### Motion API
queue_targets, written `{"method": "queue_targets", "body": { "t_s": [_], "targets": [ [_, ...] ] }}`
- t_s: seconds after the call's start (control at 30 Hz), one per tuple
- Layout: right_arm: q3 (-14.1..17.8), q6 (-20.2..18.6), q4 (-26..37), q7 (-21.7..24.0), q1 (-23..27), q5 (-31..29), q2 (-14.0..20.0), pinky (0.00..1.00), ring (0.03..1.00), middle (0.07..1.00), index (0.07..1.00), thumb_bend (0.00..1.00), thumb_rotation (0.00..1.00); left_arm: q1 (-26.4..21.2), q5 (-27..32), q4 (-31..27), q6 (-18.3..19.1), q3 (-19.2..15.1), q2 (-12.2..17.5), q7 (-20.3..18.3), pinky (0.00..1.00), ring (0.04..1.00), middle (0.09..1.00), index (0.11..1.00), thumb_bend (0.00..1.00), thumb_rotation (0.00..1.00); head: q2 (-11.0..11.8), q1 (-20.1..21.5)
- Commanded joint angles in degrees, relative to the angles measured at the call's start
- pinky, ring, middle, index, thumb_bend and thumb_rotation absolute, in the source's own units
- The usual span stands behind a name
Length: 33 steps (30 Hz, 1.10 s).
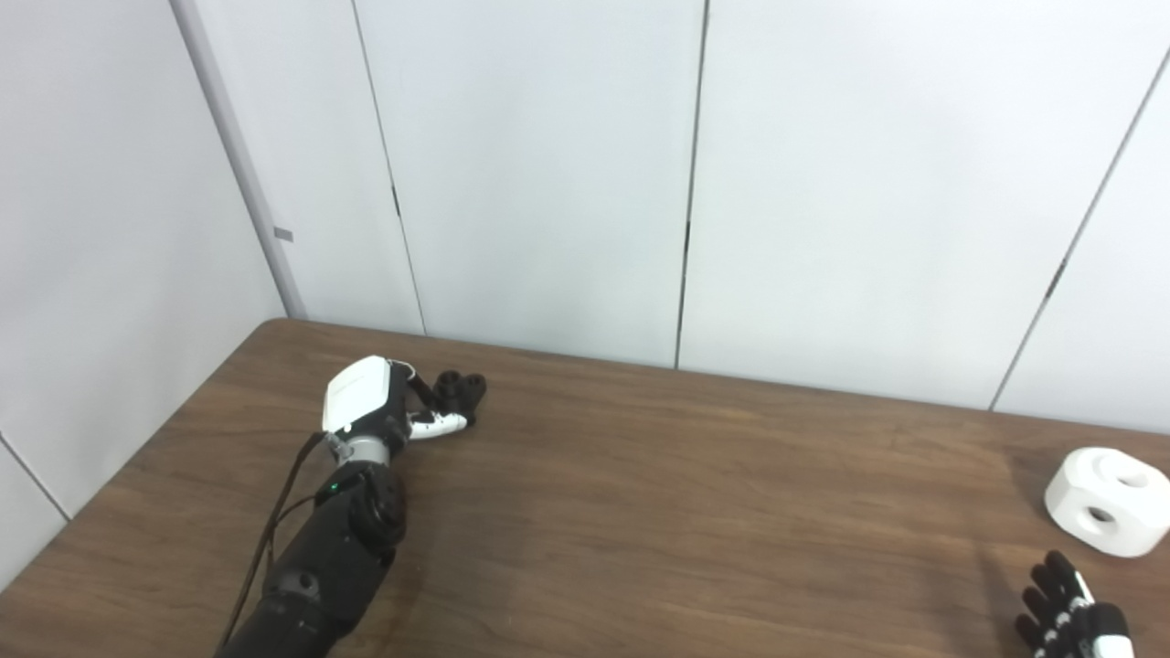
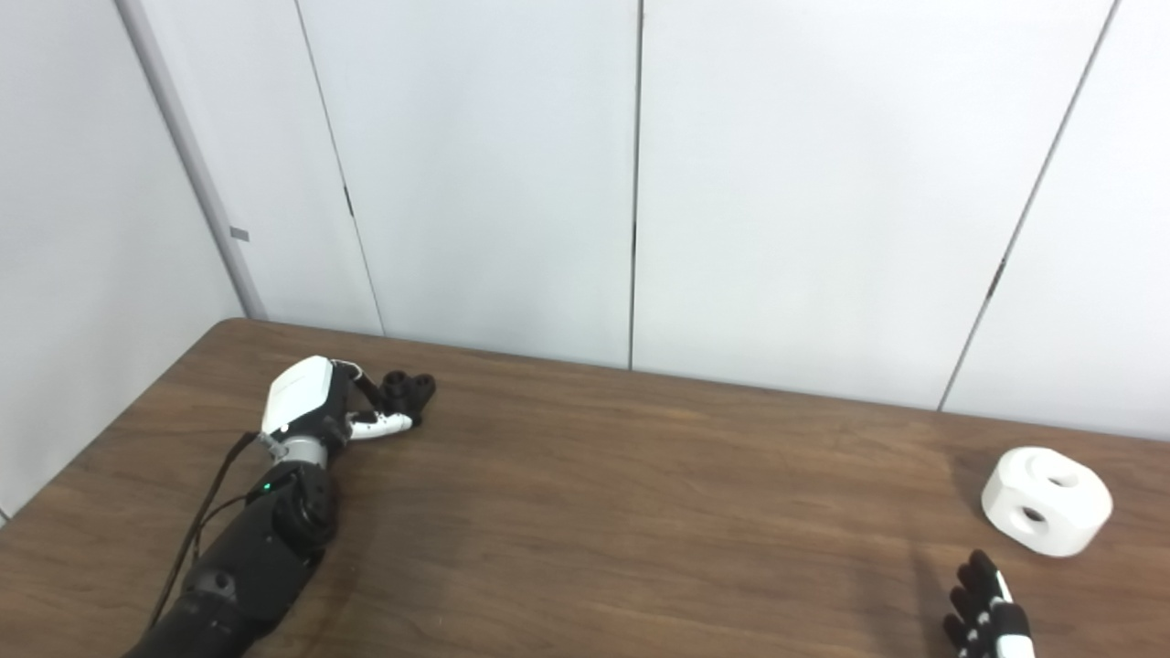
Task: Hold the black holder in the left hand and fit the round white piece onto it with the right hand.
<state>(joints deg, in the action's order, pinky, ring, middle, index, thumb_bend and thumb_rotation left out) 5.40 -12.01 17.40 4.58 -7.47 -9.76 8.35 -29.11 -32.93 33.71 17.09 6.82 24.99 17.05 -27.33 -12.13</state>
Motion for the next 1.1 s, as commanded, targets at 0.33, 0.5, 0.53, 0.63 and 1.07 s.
{"method": "queue_targets", "body": {
  "t_s": [0.33, 0.5, 0.53, 0.63, 1.07],
  "targets": [
    [-0.20, -0.45, 1.68, -0.15, 0.92, 0.30, 0.04, 1.00, 1.000, 1.000, 1.000, 0.55, 1.00, 0.43, -1.51, -5.73, 0.75, 1.21, 1.86, -2.93, 1.00, 0.896, 0.789, 0.487, 0.52, 0.05, -0.25, 0.04],
    [-0.10, -0.63, 1.71, 0.00, 0.82, -0.13, 0.01, 1.00, 1.000, 1.000, 1.000, 0.55, 1.00, 0.82, -1.33, -6.28, 0.55, 1.05, 2.00, -3.20, 1.00, 0.893, 0.786, 0.487, 0.52, 0.05, -0.36, 0.05],
    [-0.09, -0.68, 1.69, 0.03, 0.81, -0.18, 0.04, 1.00, 1.000, 1.000, 1.000, 0.55, 1.00, 0.93, -1.14, -6.33, 0.37, 0.94, 2.03, -3.28, 1.00, 0.891, 0.784, 0.487, 0.52, 0.05, -0.40, 0.16],
    [-0.07, -0.51, 1.47, 0.11, 0.83, -0.22, 0.10, 1.00, 1.000, 1.000, 1.000, 0.55, 1.00, 1.39, -0.87, -6.83, 0.12, 0.81, 2.10, -3.67, 1.00, 0.889, 0.776, 0.487, 0.52, 0.04, -0.40, 0.16],
    [-0.47, -0.08, 0.60, 0.14, 1.12, 0.01, -0.22, 1.00, 1.000, 1.000, 1.000, 0.57, 1.00, 4.42, -0.88, -11.04, -0.60, 1.60, 1.51, -5.52, 1.00, 0.886, 0.777, 0.487, 0.52, 0.04, -1.00, 0.94]
  ]
}}
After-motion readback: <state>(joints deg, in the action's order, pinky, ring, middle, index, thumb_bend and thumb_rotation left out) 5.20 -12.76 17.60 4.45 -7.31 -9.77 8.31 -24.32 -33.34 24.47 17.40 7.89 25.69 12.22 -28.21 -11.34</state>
